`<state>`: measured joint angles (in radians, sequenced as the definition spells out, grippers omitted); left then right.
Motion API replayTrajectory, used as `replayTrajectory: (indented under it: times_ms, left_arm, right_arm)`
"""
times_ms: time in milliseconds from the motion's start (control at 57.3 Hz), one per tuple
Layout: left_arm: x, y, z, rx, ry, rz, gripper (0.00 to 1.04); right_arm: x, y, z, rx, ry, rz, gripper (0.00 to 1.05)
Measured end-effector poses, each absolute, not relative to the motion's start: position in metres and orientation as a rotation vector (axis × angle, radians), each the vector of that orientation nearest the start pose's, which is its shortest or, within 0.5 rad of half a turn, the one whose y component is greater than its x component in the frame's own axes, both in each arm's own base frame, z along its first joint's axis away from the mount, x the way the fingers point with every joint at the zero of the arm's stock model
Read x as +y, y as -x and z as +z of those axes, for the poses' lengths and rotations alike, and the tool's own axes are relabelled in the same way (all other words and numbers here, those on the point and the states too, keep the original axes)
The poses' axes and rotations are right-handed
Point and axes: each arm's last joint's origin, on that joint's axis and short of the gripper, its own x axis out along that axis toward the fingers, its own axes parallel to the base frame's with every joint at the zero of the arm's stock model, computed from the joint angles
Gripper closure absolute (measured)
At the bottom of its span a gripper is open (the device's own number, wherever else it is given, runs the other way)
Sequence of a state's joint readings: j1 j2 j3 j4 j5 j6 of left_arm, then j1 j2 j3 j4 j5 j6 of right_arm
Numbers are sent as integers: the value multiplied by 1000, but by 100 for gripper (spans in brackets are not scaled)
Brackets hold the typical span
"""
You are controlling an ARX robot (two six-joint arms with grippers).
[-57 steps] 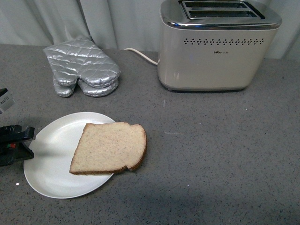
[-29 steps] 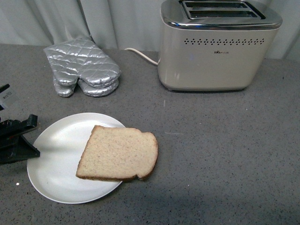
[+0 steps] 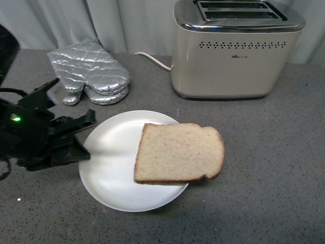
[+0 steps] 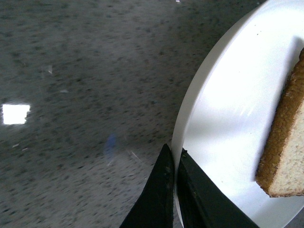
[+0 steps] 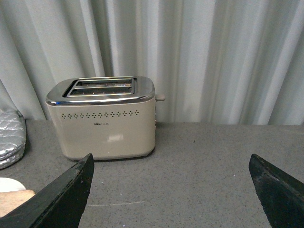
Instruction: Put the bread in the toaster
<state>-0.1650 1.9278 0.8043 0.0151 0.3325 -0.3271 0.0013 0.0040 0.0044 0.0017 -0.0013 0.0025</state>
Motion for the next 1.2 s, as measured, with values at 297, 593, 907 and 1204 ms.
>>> replayTrajectory:
  times_ms: [297,593,907,1204]
  left_arm:
    - [-121,-335,58,1211,365,-318,102]
    - [-167,-356,47,1231,406,-342,102]
    - [-200,-364,42,1248,392,-364,102]
    - [-203,-369,45,1236,401,-373,73]
  right_arm:
    - [0,-98,165,-2,-2,3,10]
    - [0,-98,165,-2,-2,3,10]
    - [0,-98,165,-2,-2,3,10]
    - [0,-98,165,-2,-2,3,10]
